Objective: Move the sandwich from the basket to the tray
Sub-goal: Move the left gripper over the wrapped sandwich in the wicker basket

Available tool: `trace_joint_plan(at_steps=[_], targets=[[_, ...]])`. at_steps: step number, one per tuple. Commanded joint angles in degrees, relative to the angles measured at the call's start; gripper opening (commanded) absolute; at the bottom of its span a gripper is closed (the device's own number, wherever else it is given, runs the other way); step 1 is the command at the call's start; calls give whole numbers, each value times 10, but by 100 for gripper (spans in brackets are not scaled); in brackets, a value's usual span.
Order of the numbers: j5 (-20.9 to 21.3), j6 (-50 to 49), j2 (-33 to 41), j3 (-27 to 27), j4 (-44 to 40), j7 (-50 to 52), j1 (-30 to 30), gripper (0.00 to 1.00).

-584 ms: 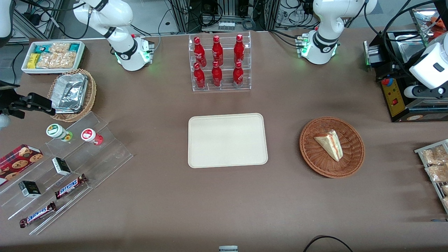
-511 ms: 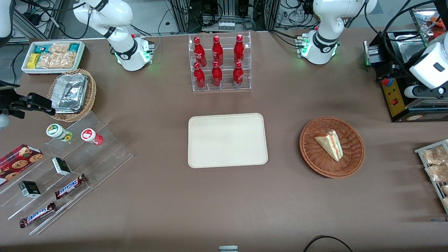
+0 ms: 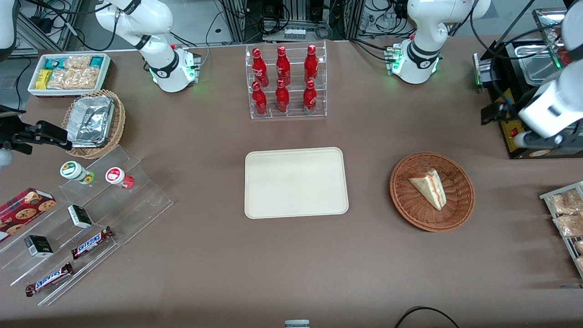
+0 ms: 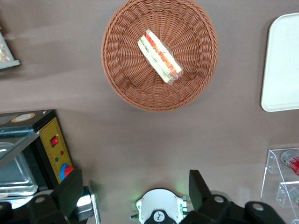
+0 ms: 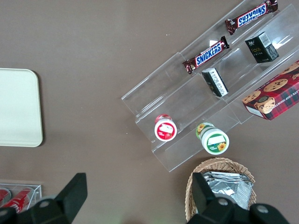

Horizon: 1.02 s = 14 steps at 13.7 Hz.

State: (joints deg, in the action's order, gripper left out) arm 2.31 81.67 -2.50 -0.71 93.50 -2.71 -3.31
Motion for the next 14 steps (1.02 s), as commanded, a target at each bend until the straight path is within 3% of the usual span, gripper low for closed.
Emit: trace_joint_plan(at_steps=[1, 7, 14], targets=[[-7, 63, -7, -8, 49, 9, -10, 100], [-7, 216, -14, -8, 158, 54, -10, 100], [-8, 323, -71, -6, 191, 204, -26, 100]])
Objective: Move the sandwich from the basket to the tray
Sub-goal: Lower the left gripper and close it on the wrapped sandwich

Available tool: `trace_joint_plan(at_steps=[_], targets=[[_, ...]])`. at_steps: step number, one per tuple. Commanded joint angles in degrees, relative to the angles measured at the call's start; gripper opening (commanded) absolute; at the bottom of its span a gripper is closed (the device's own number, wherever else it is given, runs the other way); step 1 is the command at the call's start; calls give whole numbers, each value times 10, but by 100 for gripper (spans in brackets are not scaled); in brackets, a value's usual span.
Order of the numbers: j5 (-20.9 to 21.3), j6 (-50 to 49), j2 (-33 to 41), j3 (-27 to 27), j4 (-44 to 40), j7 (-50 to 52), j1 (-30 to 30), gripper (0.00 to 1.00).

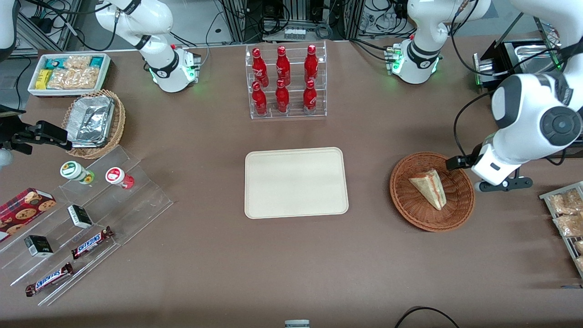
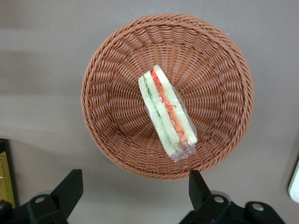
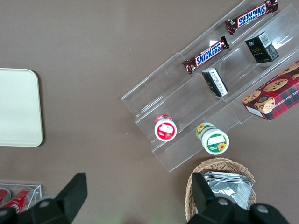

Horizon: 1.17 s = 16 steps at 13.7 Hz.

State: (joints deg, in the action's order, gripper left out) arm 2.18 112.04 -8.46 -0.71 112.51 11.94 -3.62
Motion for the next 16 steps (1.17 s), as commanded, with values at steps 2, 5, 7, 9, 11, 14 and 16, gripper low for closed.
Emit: trace_joint_plan(at_steps=[2, 5, 7, 9, 11, 14, 16], targets=[[-3, 37, -31, -6, 1, 153, -46, 100], [-3, 59, -47, -6, 2, 226, -62, 100], [-3, 67, -52, -6, 5, 226, -62, 100], [-3, 100, -45, -7, 36, 226, -61, 100], [-3, 137, -43, -7, 66, 227, -59, 100], [-5, 198, -38, -9, 115, 227, -55, 100], [-6, 227, -35, -10, 138, 228, -54, 100]])
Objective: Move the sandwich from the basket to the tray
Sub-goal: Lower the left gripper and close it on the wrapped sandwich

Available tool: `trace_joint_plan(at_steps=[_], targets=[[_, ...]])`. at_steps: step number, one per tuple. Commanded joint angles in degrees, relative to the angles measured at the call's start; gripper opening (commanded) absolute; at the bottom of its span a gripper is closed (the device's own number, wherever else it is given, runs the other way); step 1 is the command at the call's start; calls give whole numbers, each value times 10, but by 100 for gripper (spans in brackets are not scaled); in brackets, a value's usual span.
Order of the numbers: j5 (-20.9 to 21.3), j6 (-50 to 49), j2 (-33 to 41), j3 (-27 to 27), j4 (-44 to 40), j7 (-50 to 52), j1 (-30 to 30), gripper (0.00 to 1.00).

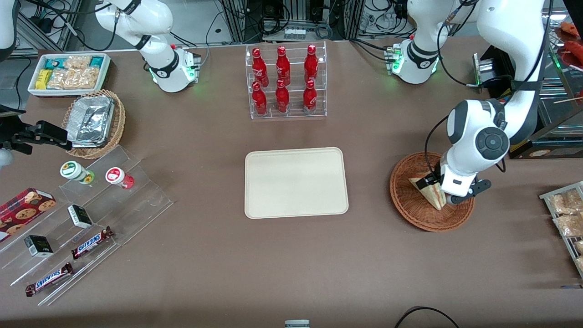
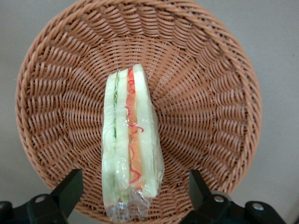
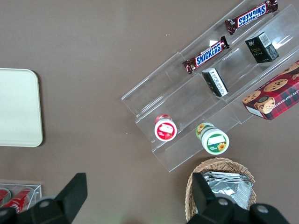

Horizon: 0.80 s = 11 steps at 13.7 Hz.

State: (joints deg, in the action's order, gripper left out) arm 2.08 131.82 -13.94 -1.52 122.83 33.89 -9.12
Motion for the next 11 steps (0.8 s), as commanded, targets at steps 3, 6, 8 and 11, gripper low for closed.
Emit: trace_joint_plan(at_steps=[3, 6, 8, 11], targets=[[-5, 54, 16, -1, 48, 12, 2, 100], [-5, 84, 13, -2, 60, 12, 2, 86], [-6, 85, 10, -2, 60, 14, 2, 34], [-6, 83, 12, -2, 60, 28, 2, 0]])
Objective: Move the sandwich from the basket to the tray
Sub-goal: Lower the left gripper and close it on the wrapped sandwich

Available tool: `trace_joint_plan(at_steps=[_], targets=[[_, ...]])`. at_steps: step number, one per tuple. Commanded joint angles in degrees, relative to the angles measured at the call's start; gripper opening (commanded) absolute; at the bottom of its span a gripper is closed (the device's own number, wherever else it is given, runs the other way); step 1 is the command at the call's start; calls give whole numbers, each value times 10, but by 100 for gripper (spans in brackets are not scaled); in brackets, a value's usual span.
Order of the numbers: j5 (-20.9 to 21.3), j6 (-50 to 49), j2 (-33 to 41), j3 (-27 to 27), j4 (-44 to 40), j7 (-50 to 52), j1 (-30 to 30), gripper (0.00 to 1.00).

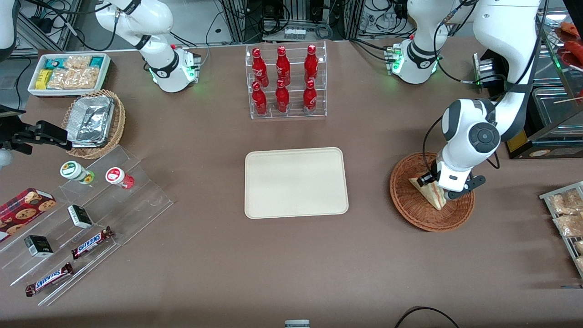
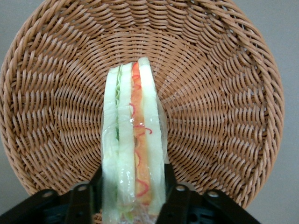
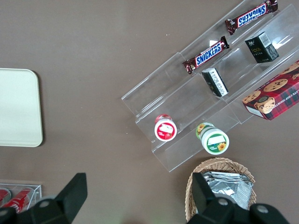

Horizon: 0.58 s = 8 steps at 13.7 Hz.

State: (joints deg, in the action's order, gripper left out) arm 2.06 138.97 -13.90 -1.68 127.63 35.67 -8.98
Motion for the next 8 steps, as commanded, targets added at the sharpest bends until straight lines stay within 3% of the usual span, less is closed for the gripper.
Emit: trace_joint_plan(at_steps=[1, 4, 8], targets=[[-6, 5, 14, -1, 10, 11, 0, 0], [-5, -53, 37, 0, -11, 4, -1, 0], [-2, -214, 34, 18, -131, -2, -17, 0]])
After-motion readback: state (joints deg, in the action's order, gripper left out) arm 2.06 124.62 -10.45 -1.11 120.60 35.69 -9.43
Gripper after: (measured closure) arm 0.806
